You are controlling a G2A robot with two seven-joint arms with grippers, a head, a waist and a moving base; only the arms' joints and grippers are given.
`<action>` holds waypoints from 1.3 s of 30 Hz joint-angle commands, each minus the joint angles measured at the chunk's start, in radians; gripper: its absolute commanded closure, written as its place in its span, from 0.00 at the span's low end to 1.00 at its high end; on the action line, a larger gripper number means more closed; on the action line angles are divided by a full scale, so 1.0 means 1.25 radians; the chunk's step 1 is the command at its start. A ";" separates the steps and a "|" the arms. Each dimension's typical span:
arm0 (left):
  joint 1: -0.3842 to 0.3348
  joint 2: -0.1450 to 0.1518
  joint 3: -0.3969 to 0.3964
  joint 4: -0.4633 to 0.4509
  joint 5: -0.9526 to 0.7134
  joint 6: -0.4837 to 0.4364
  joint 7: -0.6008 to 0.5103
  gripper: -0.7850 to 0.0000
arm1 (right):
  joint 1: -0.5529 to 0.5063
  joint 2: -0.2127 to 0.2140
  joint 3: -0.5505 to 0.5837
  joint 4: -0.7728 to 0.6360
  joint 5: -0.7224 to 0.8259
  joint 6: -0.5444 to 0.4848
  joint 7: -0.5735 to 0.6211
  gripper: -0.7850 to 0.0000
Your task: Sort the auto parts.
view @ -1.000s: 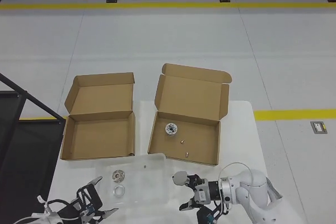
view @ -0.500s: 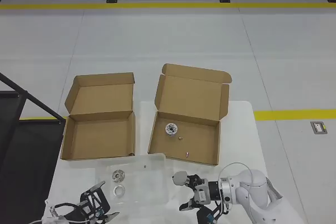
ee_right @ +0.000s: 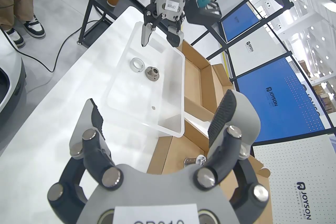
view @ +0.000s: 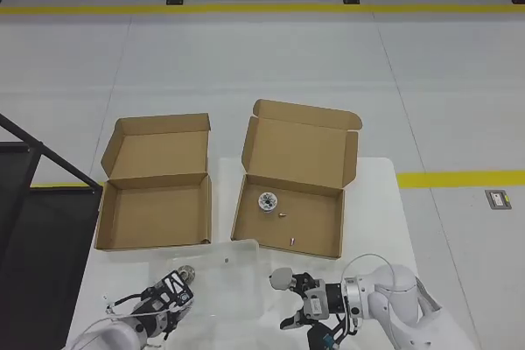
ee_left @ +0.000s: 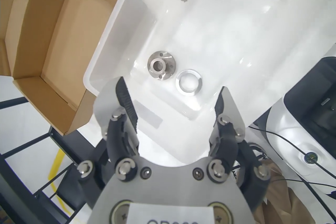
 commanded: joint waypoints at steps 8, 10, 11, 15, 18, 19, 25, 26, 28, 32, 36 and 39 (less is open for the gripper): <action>-0.167 -0.011 0.107 0.123 -0.024 0.026 -0.135 0.07 | 0.000 0.000 0.000 0.000 0.000 0.000 0.000 0.00; -0.196 -0.014 0.123 0.145 -0.037 0.035 -0.152 0.19 | 0.000 0.000 0.000 0.000 0.000 0.000 0.000 0.00; -0.210 -0.015 0.132 0.155 -0.042 0.038 -0.163 0.21 | 0.000 0.000 0.000 0.000 0.000 0.000 0.000 0.00; -0.259 -0.020 0.161 0.196 -0.075 0.041 -0.209 0.20 | 0.000 0.000 0.000 0.000 0.000 0.000 0.000 0.00; -0.291 -0.023 0.176 0.226 -0.102 0.051 -0.238 0.33 | 0.000 0.000 0.000 0.000 0.000 0.000 0.000 0.00; -0.300 -0.024 0.180 0.234 -0.115 0.053 -0.246 0.36 | 0.000 0.000 0.000 0.000 0.000 0.000 0.000 0.00; -0.329 -0.026 0.183 0.266 -0.159 0.062 -0.293 0.37 | 0.000 0.000 0.000 0.000 0.000 0.000 0.000 0.00; -0.333 -0.026 0.181 0.271 -0.165 0.065 -0.298 0.36 | 0.000 0.000 0.000 0.000 0.000 0.000 0.000 0.00; -0.340 -0.025 0.178 0.282 -0.176 0.067 -0.307 0.38 | 0.000 0.000 0.000 0.000 0.000 0.000 0.000 0.00; -0.353 -0.024 0.177 0.300 -0.185 0.066 -0.316 0.38 | 0.000 0.000 0.000 0.000 0.000 0.000 0.000 0.00; -0.364 -0.023 0.185 0.321 -0.187 0.063 -0.308 0.38 | 0.000 0.000 0.000 0.000 0.000 0.000 0.000 0.00; -0.375 -0.024 0.193 0.342 -0.187 0.064 -0.301 0.52 | 0.000 0.000 0.000 0.000 0.000 0.000 0.000 0.00</action>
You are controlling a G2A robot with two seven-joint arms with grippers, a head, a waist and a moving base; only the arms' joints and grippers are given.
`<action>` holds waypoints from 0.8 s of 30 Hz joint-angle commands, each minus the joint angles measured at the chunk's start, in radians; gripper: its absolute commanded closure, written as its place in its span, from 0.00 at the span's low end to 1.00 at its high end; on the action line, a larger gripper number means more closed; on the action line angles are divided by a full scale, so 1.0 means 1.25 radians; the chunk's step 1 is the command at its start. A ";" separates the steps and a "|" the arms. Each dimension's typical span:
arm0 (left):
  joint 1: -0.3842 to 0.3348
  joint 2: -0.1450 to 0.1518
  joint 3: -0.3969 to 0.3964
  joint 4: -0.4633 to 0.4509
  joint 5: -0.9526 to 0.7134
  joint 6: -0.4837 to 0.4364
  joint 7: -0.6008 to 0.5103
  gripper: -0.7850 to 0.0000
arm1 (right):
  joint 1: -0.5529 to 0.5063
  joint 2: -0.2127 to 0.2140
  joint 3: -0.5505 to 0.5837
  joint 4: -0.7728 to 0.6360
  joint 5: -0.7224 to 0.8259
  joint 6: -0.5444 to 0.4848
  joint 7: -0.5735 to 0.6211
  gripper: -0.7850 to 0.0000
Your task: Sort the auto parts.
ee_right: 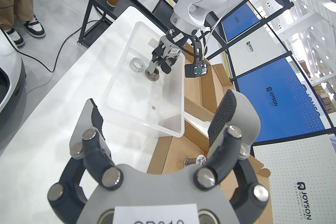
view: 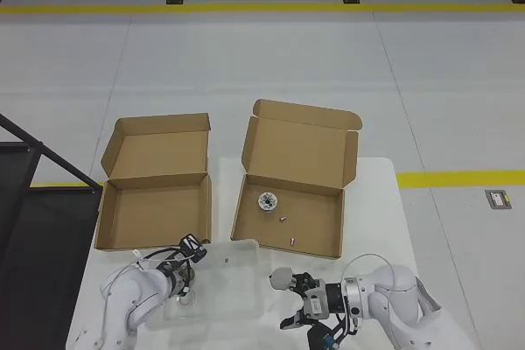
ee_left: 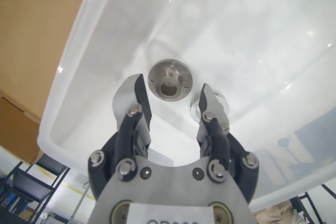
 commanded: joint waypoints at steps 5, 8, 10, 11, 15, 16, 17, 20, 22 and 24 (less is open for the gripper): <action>-0.028 -0.001 0.018 0.042 -0.003 0.006 0.004 0.55 | 0.000 0.000 0.000 0.000 0.000 0.000 0.000 0.00; -0.035 -0.001 0.024 0.052 -0.004 0.008 0.003 0.55 | 0.000 0.000 0.000 0.000 0.000 0.000 0.000 0.00; -0.038 -0.001 0.027 0.057 -0.004 0.009 0.003 0.55 | 0.000 0.000 0.000 0.000 0.000 0.000 0.000 0.00; -0.039 -0.001 0.027 0.059 -0.004 0.011 0.003 0.56 | 0.000 0.000 0.000 0.000 0.000 0.000 0.000 0.00; -0.043 0.000 0.032 0.068 -0.003 0.012 0.005 0.60 | 0.000 0.000 0.000 0.000 0.000 0.000 0.000 0.00; -0.044 0.000 0.033 0.071 -0.003 0.013 0.005 0.63 | 0.000 0.000 0.000 0.000 0.000 0.000 0.000 0.00; -0.045 0.000 0.034 0.072 -0.004 0.013 0.005 0.69 | 0.000 0.000 0.000 0.000 0.000 0.000 0.000 0.00; -0.047 0.001 0.036 0.075 -0.004 0.015 0.007 1.00 | 0.000 0.000 0.000 0.000 0.000 0.000 0.000 0.00; -0.044 0.002 0.033 0.070 -0.007 0.014 0.010 1.00 | 0.000 0.000 0.000 0.000 0.000 0.000 0.000 0.00; -0.037 0.004 0.027 0.054 -0.013 0.009 0.016 1.00 | 0.000 0.000 0.000 0.000 0.000 0.000 0.000 0.00</action>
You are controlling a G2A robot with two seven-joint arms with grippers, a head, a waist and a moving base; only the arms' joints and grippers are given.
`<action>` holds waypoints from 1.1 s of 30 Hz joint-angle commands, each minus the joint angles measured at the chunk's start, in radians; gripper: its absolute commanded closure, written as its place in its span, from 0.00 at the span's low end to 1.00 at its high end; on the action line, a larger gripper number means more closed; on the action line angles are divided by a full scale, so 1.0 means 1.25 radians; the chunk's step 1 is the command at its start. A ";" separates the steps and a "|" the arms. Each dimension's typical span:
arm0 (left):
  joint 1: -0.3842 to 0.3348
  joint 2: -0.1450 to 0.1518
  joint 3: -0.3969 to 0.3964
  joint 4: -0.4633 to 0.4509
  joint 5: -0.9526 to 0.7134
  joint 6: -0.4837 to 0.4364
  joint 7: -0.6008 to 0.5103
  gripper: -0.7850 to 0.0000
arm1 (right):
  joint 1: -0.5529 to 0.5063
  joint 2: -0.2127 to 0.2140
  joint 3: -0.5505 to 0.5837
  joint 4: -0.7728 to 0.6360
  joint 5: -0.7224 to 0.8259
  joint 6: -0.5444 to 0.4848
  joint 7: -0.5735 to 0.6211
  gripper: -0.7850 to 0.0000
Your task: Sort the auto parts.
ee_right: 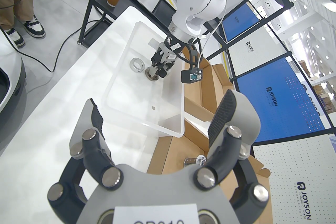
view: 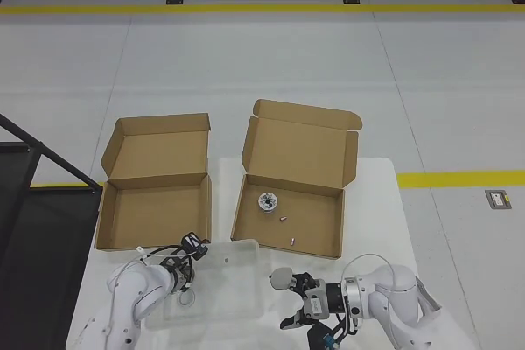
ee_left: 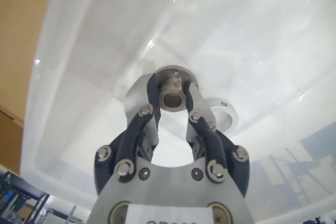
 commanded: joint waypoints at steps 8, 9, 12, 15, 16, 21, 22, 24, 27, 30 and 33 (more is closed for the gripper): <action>0.120 0.021 -0.087 -0.208 -0.110 -0.124 0.044 1.00 | 0.000 0.000 0.000 0.000 0.000 0.000 0.000 0.00; 0.142 0.025 -0.102 -0.245 -0.110 -0.136 0.048 1.00 | 0.000 0.000 0.000 0.000 0.000 0.000 0.000 0.00; 0.211 0.034 -0.156 -0.345 -0.137 -0.177 0.083 1.00 | 0.000 0.000 0.000 0.000 0.000 0.000 0.000 0.00; 0.277 0.042 -0.221 -0.419 -0.174 -0.217 0.136 1.00 | 0.000 0.000 0.000 0.000 0.000 0.000 0.000 0.00; 0.296 0.045 -0.247 -0.441 -0.182 -0.227 0.155 1.00 | 0.000 0.000 0.000 0.000 0.000 0.000 0.000 0.00; 0.373 0.051 -0.377 -0.487 -0.225 -0.234 0.262 1.00 | 0.000 0.000 0.000 0.000 0.000 0.000 0.000 0.00; 0.385 0.052 -0.402 -0.486 -0.233 -0.227 0.283 1.00 | 0.000 0.000 0.000 0.000 0.000 0.000 0.000 0.00; 0.404 0.052 -0.446 -0.483 -0.254 -0.221 0.330 1.00 | 0.000 0.000 0.000 0.000 0.000 0.000 0.000 0.00; 0.425 0.051 -0.508 -0.469 -0.279 -0.200 0.398 1.00 | 0.000 0.000 0.000 0.000 0.000 0.000 0.000 0.00; 0.439 0.049 -0.557 -0.444 -0.311 -0.183 0.482 1.00 | 0.000 0.000 0.000 0.000 0.000 0.000 0.000 0.00; 0.441 0.049 -0.561 -0.440 -0.315 -0.180 0.490 1.00 | 0.000 0.000 0.000 0.000 0.000 0.000 0.000 0.00</action>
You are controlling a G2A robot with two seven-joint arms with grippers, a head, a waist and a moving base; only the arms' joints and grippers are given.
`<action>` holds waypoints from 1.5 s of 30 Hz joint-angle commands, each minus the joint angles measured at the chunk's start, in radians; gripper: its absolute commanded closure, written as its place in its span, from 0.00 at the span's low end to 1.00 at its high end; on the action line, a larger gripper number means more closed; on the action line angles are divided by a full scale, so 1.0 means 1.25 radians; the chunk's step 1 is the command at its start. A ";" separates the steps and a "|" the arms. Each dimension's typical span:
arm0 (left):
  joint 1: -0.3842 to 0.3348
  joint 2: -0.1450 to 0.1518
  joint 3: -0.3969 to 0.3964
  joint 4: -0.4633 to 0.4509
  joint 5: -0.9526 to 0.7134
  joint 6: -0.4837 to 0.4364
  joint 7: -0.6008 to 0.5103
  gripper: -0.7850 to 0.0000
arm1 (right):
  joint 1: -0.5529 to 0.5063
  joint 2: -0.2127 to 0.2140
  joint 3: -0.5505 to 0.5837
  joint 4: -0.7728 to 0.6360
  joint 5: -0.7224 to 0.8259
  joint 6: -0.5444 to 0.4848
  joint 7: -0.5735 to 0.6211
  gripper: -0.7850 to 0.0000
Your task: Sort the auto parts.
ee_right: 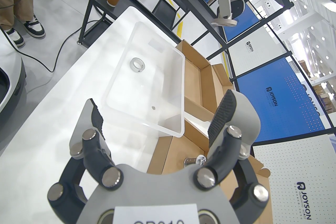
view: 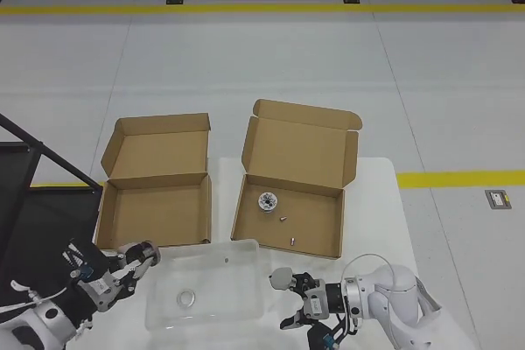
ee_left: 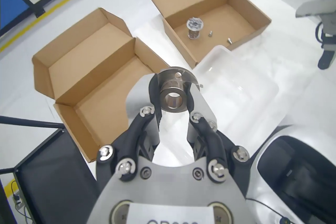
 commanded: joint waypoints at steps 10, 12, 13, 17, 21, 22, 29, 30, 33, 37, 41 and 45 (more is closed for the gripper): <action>-0.003 -0.001 0.003 -0.002 -0.003 0.039 -0.002 1.00 | 0.000 0.000 0.000 0.000 0.000 0.000 0.000 0.00; -0.035 0.001 0.009 0.019 -0.014 0.104 -0.037 1.00 | 0.000 0.000 0.000 0.000 0.000 0.000 0.000 0.00; -0.066 0.003 0.017 0.039 -0.014 0.139 -0.065 1.00 | 0.000 0.000 0.000 0.000 0.000 0.000 0.000 0.00; -0.229 0.010 0.088 0.184 -0.041 0.231 -0.159 1.00 | 0.000 0.000 0.000 0.000 0.000 0.000 0.000 0.00; -0.393 0.017 0.172 0.358 -0.007 0.269 -0.248 1.00 | 0.000 0.000 0.000 0.000 0.000 0.000 0.000 0.00; -0.430 0.018 0.192 0.400 0.008 0.276 -0.259 1.00 | 0.000 0.000 0.000 0.000 0.000 0.000 0.000 0.00; -0.617 0.014 0.337 0.659 0.138 0.307 -0.266 1.00 | 0.000 0.000 0.000 0.000 0.000 0.000 0.000 0.00; -0.636 0.011 0.356 0.690 0.148 0.308 -0.259 1.00 | 0.000 0.000 0.000 0.000 0.000 0.000 0.000 0.00; -0.688 0.006 0.405 0.769 0.176 0.309 -0.252 1.00 | 0.000 0.000 0.000 0.000 0.000 0.000 0.000 0.00; -0.737 -0.003 0.452 0.851 0.183 0.304 -0.244 1.00 | 0.000 0.000 0.000 0.000 0.000 0.000 0.000 0.00; -0.769 -0.009 0.482 0.909 0.188 0.305 -0.229 1.00 | 0.000 0.000 0.000 0.000 0.000 0.000 0.000 0.00; -0.785 -0.012 0.496 0.939 0.186 0.305 -0.217 0.51 | 0.000 0.000 0.000 0.000 0.000 0.000 0.000 0.00</action>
